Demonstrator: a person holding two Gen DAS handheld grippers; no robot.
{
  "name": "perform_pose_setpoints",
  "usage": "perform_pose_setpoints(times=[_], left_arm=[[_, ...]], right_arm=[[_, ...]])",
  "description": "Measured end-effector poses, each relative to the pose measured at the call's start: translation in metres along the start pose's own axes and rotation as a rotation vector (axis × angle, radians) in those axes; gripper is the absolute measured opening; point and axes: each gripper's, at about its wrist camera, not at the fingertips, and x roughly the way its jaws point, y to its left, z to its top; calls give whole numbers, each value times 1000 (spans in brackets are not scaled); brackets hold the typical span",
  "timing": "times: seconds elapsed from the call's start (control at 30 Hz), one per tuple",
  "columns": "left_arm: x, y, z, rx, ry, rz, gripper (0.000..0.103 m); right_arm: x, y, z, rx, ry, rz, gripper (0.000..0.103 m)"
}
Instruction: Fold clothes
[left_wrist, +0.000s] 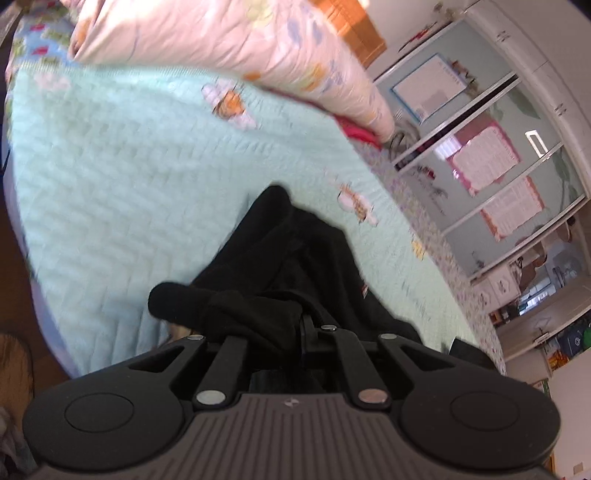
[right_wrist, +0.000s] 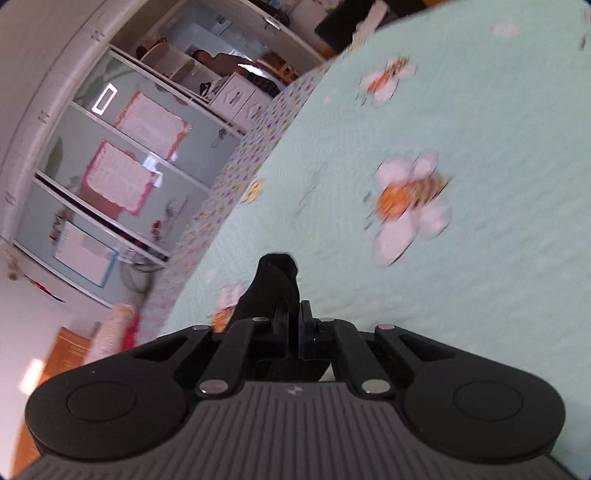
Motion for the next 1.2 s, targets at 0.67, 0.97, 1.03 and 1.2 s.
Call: perform_pose_setpoints(times=[0.67,0.97,1.03,1.2], left_arm=[[-38,65,-12,-93,8,108,48],[-49,23,41,73,-150,118,53],[-27,2,50,119,-138,111,53],[46,-32,62,221,-76,130,53]], right_arm=[[-25,77,-139,-263,187,97,42],[4,114,-141,-274,227,164,50],[20,130,-132,-277,213,180,54],[85,171,-104,-235,186,222,60]])
